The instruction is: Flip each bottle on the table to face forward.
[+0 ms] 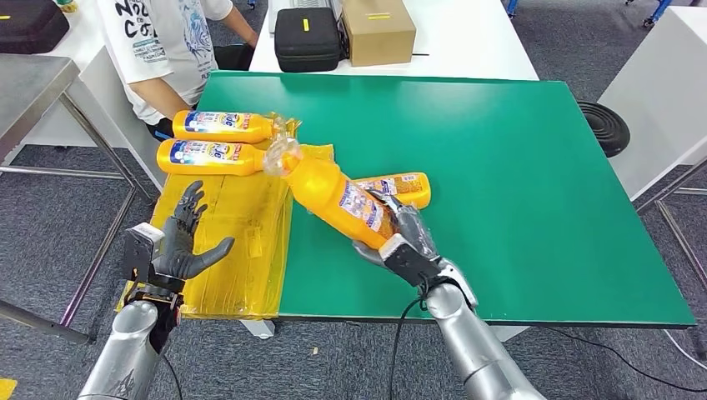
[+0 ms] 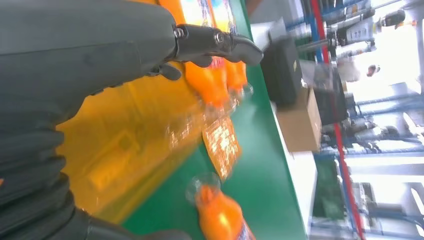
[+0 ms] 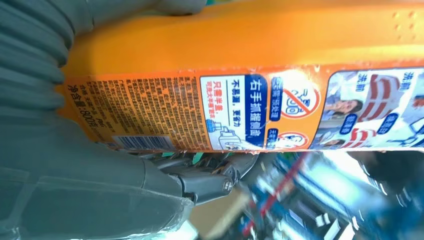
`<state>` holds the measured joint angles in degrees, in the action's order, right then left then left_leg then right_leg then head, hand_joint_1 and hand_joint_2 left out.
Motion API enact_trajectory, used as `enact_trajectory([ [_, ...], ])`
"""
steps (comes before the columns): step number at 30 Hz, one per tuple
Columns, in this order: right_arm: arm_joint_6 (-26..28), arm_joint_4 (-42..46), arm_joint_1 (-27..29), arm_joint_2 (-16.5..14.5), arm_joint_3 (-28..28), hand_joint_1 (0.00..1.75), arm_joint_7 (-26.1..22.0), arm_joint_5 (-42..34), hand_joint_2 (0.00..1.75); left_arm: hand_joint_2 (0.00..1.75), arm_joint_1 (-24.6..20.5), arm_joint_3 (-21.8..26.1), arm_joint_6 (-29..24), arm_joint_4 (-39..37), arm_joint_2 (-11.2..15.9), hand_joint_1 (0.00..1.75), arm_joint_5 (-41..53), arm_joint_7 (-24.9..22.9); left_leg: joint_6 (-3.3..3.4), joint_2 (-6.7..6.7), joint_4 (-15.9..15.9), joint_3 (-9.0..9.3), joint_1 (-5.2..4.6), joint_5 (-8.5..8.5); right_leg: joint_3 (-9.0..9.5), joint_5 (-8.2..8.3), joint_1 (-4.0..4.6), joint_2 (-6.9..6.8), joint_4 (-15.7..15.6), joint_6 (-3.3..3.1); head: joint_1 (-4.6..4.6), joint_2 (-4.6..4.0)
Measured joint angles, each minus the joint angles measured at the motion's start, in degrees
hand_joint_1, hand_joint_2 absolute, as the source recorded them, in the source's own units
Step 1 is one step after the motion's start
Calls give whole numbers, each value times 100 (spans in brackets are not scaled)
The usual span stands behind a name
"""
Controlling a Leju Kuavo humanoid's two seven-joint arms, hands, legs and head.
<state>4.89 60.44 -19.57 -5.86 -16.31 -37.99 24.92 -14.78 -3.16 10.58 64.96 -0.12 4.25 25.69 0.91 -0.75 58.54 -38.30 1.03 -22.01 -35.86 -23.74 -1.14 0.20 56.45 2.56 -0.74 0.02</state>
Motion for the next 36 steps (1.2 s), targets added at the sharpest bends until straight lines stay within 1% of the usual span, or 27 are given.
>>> enact_trajectory([
  [4, 63, 442, 355, -166, 174, 175, -135, -207, 175, 175, 6, 17, 164, -70, -59, 0, -368, -8, -3, 1, 0, -7, -4, -3, -8, 4, -5, -1, 0, 0, 1, 0],
  [8, 145, 714, 540, -216, 215, 175, -185, -435, 175, 175, 11, 19, 374, -109, -93, 0, -726, -63, -2, 3, 0, -7, -5, -3, -7, 5, -5, -1, -1, 0, 2, 0],
  [13, 258, 855, 638, -238, 215, 175, -194, -571, 175, 175, 12, 19, 588, -145, -151, 0, -1069, -106, -4, 7, 0, -6, -7, -3, -8, 4, -2, 0, 0, -1, 2, 0],
  [18, 268, 874, 662, -249, 215, 175, -194, -570, 175, 175, 11, 19, 633, -148, -193, 0, -1168, -113, -4, 8, 0, -7, -7, -4, -9, 4, -2, 0, 0, -1, 1, 0],
  [20, 260, 874, 663, -252, 214, 175, -194, -559, 175, 175, 10, 19, 729, -158, -201, 0, -1263, -120, -4, 8, 0, -7, -7, -4, -8, 3, -2, 0, 0, -1, 2, 0],
  [23, 190, 844, 657, -282, 211, 175, -194, -526, 175, 175, 7, 18, 1142, -203, -205, 0, -1595, -136, -4, 8, 0, -7, -7, -4, -8, 3, -2, 0, 0, -1, 2, 0],
  [28, 29, 633, 596, -354, 201, 175, -194, -561, 175, 175, 13, -62, 2162, -236, -219, 0, -2089, -109, -4, 7, 0, -8, -7, -3, -7, 3, -2, -1, 0, -1, 2, 0],
  [30, 6, 556, 575, -373, 200, 175, -194, -584, 175, 175, 16, -98, 2299, -236, -226, 0, -2141, -102, -4, 8, 0, -8, -7, -4, -7, 3, -2, -1, 0, -1, 2, 0],
  [36, -19, 417, 537, -395, 199, 175, -194, -588, 175, 175, 20, -142, 2342, -236, -229, 0, -2166, -102, -4, 8, 0, -8, -7, -4, -7, 3, -2, -1, 0, -1, 2, 0],
])
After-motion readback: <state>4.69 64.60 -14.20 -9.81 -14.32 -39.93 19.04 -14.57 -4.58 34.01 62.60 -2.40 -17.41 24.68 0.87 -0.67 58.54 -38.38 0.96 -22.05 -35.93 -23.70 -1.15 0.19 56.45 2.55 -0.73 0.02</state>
